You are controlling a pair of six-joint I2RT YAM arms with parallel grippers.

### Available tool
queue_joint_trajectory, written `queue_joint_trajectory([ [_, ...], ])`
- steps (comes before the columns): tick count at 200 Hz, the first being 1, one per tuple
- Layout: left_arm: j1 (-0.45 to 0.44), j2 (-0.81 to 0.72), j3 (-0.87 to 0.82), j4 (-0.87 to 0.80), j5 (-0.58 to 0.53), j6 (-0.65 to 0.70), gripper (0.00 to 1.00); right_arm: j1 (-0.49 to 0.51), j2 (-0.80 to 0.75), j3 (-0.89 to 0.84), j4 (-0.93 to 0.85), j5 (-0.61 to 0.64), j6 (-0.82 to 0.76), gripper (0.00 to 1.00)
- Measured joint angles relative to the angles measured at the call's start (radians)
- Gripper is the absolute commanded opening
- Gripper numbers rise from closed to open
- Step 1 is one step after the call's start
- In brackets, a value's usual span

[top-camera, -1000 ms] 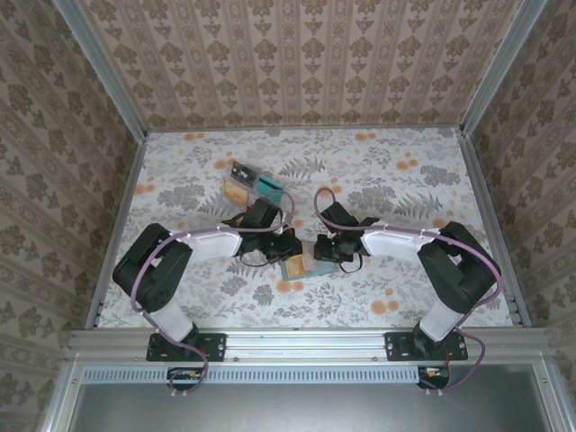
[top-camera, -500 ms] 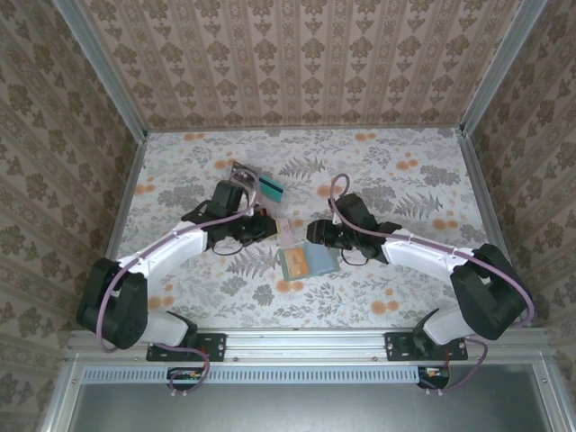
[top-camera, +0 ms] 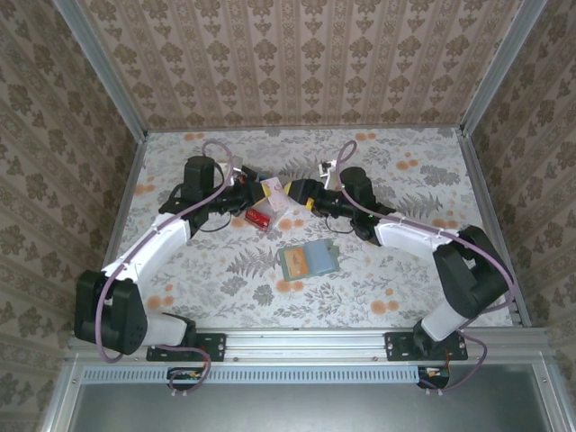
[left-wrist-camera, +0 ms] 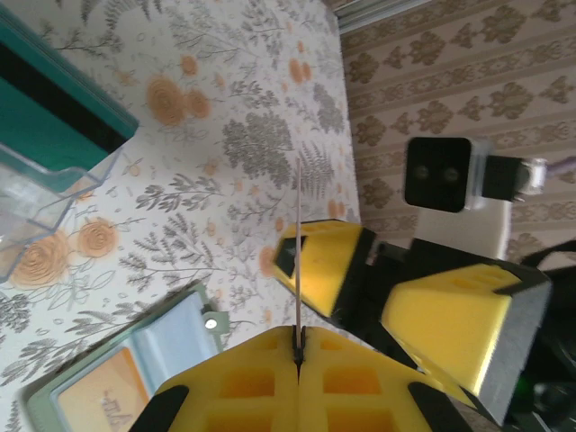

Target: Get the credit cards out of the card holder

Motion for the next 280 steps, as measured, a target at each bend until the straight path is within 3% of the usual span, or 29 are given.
queue_joint_trajectory([
  [22, 0.017, 0.0, 0.0, 0.051, 0.034, -0.05, 0.0, -0.001, 0.05, 0.019, 0.086, -0.055, 0.079, 0.66],
  [80, 0.049, -0.013, -0.01, 0.106, 0.076, -0.126, 0.0, -0.001, 0.069, 0.023, 0.243, -0.132, 0.213, 0.35],
  [138, 0.072, -0.024, -0.022, 0.112, 0.098, -0.153, 0.0, -0.004, 0.072, 0.022, 0.28, -0.152, 0.227, 0.02],
  [155, 0.08, -0.033, -0.024, 0.074, 0.098, -0.144, 0.19, -0.003, 0.072, 0.022, 0.269, -0.157, 0.203, 0.0],
  [180, 0.107, -0.043, -0.024, -0.069, 0.035, -0.08, 0.58, 0.0, 0.063, 0.023, 0.184, -0.159, 0.094, 0.0],
  [196, 0.141, -0.045, -0.036, -0.147, -0.01, -0.033, 0.72, 0.002, 0.054, 0.032, 0.068, -0.14, -0.015, 0.0],
  [222, 0.198, -0.053, -0.091, -0.236, -0.08, 0.031, 0.87, 0.02, 0.042, 0.095, -0.171, -0.075, -0.233, 0.0],
  [265, 0.277, -0.09, -0.141, -0.367, -0.197, 0.132, 1.0, 0.108, 0.039, 0.269, -0.482, 0.084, -0.632, 0.0],
  [280, 0.298, -0.105, -0.146, -0.388, -0.221, 0.157, 1.0, 0.142, 0.046, 0.333, -0.555, 0.144, -0.748, 0.0],
])
